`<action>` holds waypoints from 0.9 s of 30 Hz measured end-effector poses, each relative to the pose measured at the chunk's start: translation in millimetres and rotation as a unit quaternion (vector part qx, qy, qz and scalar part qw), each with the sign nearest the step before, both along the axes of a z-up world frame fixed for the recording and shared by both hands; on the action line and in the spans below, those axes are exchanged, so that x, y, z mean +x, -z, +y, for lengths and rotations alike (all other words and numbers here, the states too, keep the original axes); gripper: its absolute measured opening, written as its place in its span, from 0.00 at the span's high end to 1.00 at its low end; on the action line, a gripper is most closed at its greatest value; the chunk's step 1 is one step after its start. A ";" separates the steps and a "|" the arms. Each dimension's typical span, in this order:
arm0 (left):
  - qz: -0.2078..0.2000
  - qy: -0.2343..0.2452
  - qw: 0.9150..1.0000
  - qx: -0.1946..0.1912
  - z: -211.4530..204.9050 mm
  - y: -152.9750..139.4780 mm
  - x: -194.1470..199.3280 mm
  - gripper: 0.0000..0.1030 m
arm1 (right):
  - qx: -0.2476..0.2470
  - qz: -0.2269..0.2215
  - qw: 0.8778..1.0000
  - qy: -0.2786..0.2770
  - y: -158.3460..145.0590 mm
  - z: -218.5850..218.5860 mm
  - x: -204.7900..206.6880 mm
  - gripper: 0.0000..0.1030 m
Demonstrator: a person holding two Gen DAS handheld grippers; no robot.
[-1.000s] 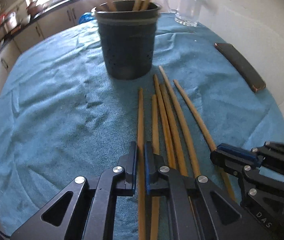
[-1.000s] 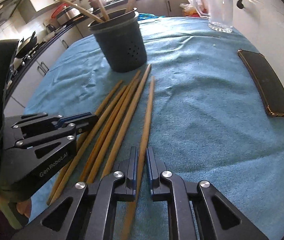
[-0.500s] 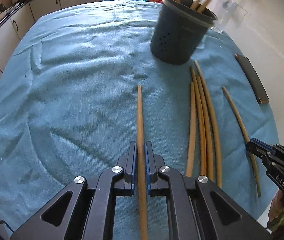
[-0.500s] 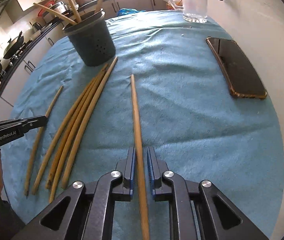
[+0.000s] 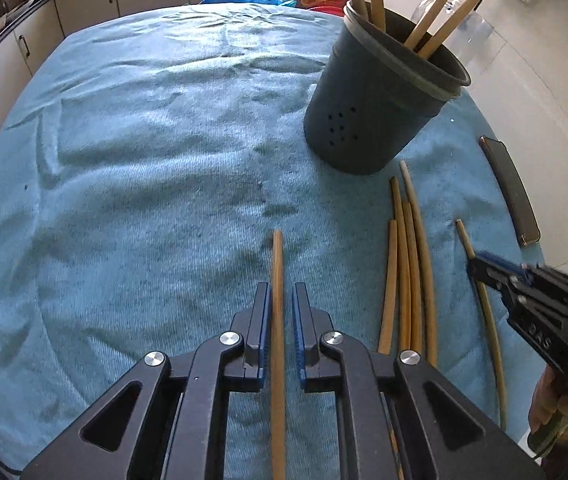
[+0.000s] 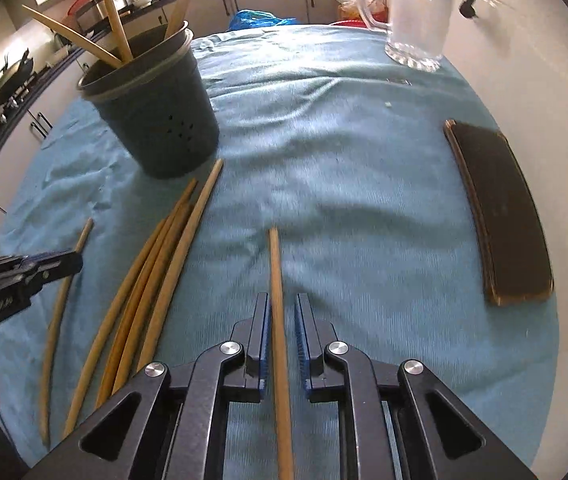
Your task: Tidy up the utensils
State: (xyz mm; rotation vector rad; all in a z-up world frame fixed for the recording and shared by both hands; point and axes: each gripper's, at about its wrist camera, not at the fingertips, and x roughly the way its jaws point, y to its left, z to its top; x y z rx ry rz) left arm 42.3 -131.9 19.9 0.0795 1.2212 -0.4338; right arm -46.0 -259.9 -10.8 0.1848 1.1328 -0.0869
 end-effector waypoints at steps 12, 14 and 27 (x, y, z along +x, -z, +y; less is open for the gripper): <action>-0.043 0.013 0.999 -0.001 -1.9 -12.8 -12.6 0.95 | 0.015 -0.042 0.999 0.010 -9.8 0.0 9.6 0.94; -0.059 0.013 0.998 -0.009 1.1 -26.4 -21.5 0.95 | 0.022 -0.061 0.998 0.009 -21.1 -1.9 5.4 0.94; -0.216 0.015 0.976 -0.031 26.2 -134.0 -111.1 0.95 | 0.019 -0.200 0.980 0.001 -116.6 8.6 -67.8 0.94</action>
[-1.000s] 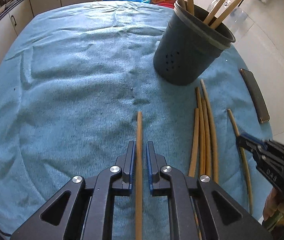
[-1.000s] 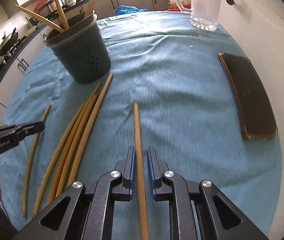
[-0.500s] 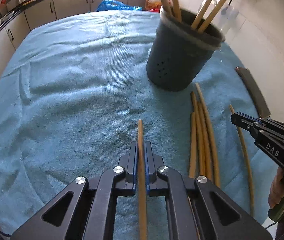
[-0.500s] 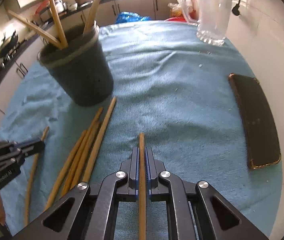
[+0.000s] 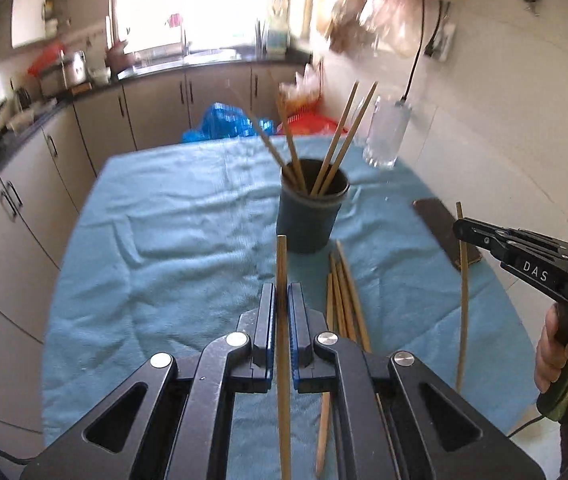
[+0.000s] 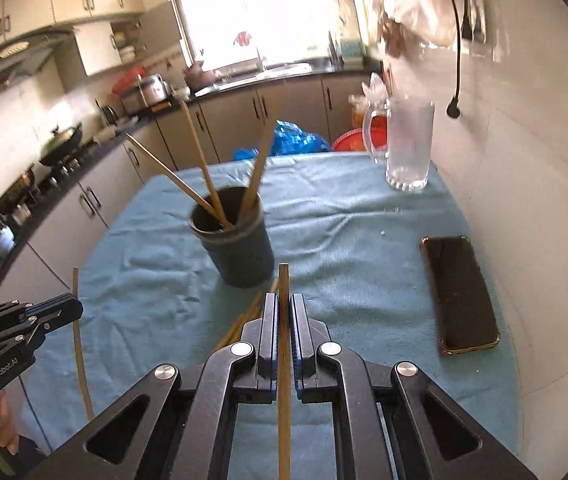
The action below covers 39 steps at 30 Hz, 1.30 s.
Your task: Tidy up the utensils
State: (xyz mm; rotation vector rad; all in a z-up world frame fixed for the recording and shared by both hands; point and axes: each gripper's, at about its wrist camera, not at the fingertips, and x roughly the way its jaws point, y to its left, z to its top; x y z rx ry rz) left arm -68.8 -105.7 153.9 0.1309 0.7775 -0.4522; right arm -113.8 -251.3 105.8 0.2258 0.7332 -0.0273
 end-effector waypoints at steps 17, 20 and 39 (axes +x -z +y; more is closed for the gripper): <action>-0.094 0.019 0.995 -0.019 18.5 -55.1 -83.6 0.95 | -0.008 -0.068 0.997 -0.020 -46.7 23.4 -73.6 0.94; -0.099 0.021 0.994 -0.029 16.2 -63.7 -82.5 0.95 | -0.006 -0.075 0.997 -0.021 -52.2 24.1 -76.7 0.94; -0.112 0.017 0.992 -0.050 -8.0 -120.0 -8.4 0.95 | 0.003 -0.134 0.991 0.006 -116.7 -2.5 -25.9 0.94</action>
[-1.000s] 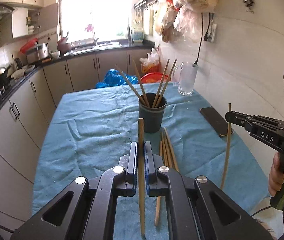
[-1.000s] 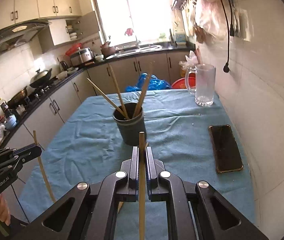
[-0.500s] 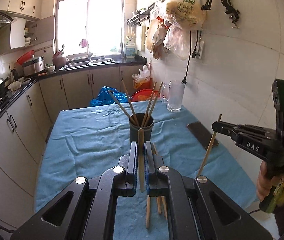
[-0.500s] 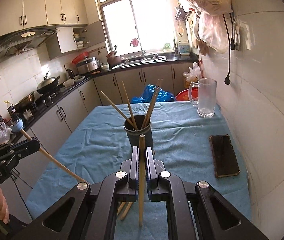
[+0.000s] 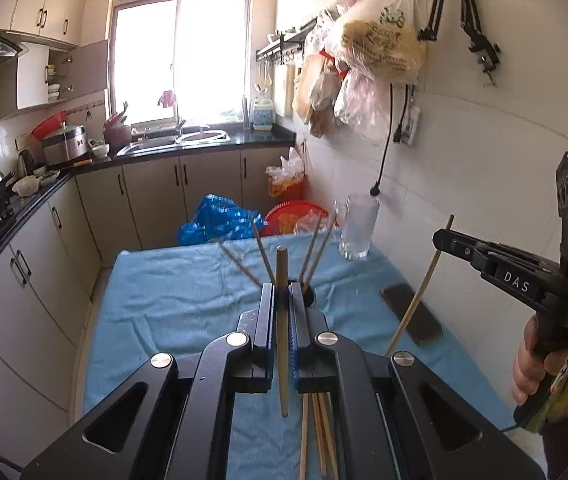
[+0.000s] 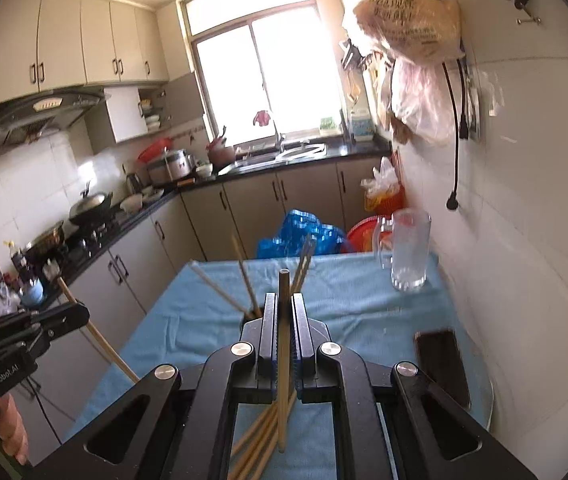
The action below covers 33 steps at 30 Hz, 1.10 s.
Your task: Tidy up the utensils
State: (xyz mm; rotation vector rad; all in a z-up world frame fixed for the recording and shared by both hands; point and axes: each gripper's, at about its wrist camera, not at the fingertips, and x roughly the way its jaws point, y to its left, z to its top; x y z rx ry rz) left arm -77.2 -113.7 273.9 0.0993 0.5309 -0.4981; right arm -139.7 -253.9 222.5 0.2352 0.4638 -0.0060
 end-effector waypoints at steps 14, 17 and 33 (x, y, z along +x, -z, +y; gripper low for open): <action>-0.014 -0.028 0.999 -0.041 -47.9 -37.5 105.7 0.95 | 0.028 -0.058 0.997 0.030 -42.7 -11.2 87.2 0.94; -0.006 -0.029 0.999 -0.041 -56.8 -31.6 124.0 0.95 | 0.032 -0.056 0.997 0.038 -37.6 -16.3 103.4 0.94; 0.069 -0.031 0.997 -0.021 -66.2 30.8 171.2 0.94 | 0.080 0.051 0.995 0.043 52.8 -38.8 166.0 0.93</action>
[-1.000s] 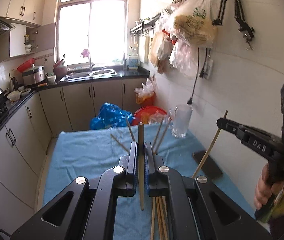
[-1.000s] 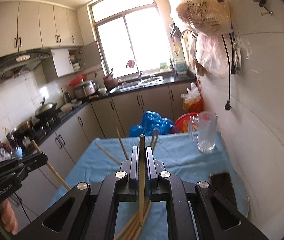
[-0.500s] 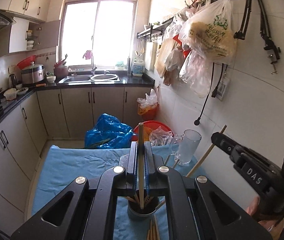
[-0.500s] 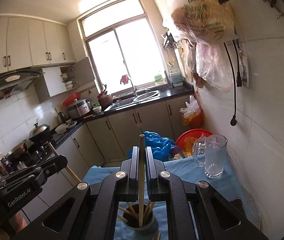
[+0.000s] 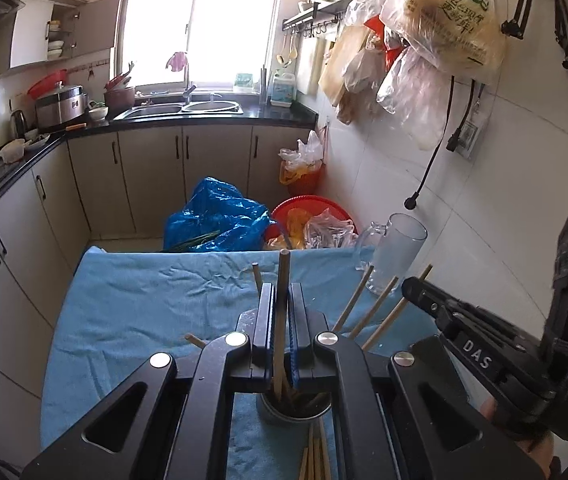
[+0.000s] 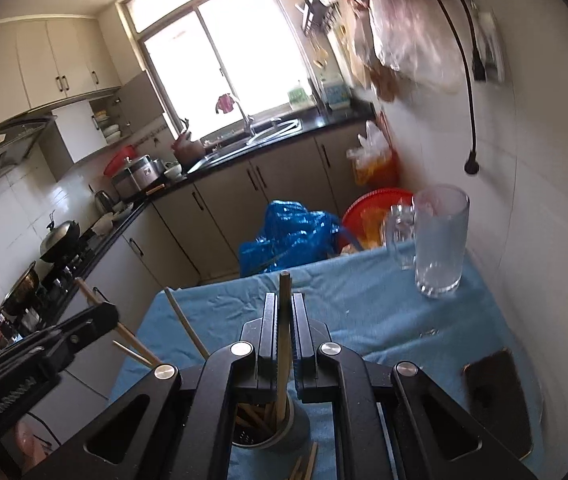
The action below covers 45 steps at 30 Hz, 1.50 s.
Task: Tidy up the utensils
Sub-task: 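Open the left gripper to drop the chopstick into the cup, then move the left gripper back down to the loose chopsticks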
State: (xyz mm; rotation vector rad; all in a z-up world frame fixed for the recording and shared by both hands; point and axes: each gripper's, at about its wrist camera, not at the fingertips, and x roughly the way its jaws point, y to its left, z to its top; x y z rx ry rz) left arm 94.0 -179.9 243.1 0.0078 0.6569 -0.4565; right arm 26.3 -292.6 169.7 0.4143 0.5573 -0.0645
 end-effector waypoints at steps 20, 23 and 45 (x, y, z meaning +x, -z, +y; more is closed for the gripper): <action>-0.046 -0.024 0.999 -0.015 72.8 -15.6 -104.7 0.61 | -0.033 -0.004 0.999 -0.021 -27.3 19.8 -67.2 0.57; -0.039 -0.025 0.999 -0.014 94.4 -2.3 -132.2 0.59 | -0.054 0.018 0.998 -0.033 -23.1 23.9 -96.3 0.52; 0.161 0.071 0.977 0.125 51.7 214.4 -158.8 0.73 | -0.027 0.219 0.965 -0.139 171.2 100.7 -163.8 0.69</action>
